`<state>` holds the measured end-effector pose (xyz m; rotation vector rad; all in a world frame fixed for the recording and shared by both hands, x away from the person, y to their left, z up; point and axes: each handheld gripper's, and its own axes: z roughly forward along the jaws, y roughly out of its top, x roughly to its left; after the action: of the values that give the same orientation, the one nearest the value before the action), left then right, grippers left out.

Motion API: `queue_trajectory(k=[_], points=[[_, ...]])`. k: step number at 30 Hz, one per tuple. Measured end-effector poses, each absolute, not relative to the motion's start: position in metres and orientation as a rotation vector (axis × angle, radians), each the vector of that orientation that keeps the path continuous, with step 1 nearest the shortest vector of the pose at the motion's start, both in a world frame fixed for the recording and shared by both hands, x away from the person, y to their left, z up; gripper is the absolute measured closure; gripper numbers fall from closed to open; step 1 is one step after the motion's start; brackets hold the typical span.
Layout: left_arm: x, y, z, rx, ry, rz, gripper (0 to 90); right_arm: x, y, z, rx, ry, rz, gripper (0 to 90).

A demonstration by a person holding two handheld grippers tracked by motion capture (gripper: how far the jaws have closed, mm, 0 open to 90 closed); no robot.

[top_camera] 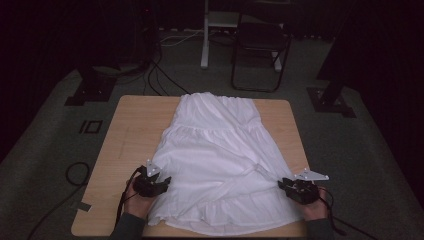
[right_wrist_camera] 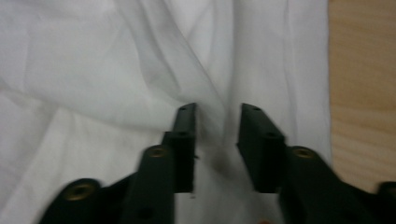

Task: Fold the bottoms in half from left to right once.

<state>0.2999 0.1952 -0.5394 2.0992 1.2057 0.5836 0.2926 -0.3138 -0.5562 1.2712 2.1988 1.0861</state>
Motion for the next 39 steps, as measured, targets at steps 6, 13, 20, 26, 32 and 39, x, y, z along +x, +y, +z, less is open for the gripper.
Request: queue_trajectory(k=[6,13,20,26,32,39], points=[[0.287,0.197,-0.539,2.093,1.203,0.558,47.2,0.302,-0.296,-0.534,1.221,2.146,1.22,47.0],[0.278,0.193,-0.546,2.103,1.194,0.537,46.6,0.33,-0.256,-0.53,1.158,2.194,1.207,42.6],[0.279,0.188,-0.554,2.14,1.193,0.528,46.2,0.346,-0.248,-0.543,1.214,2.27,1.215,74.2],[0.28,0.189,-0.555,2.132,1.203,0.524,45.7,0.312,-0.277,-0.535,1.175,2.244,1.236,88.8],[0.28,0.187,-0.555,2.128,1.203,0.519,45.1,0.269,-0.32,-0.527,1.19,2.144,1.313,88.8],[0.279,0.185,-0.553,2.13,1.192,0.519,44.9,0.232,-0.35,-0.55,1.257,2.153,1.284,88.7]])
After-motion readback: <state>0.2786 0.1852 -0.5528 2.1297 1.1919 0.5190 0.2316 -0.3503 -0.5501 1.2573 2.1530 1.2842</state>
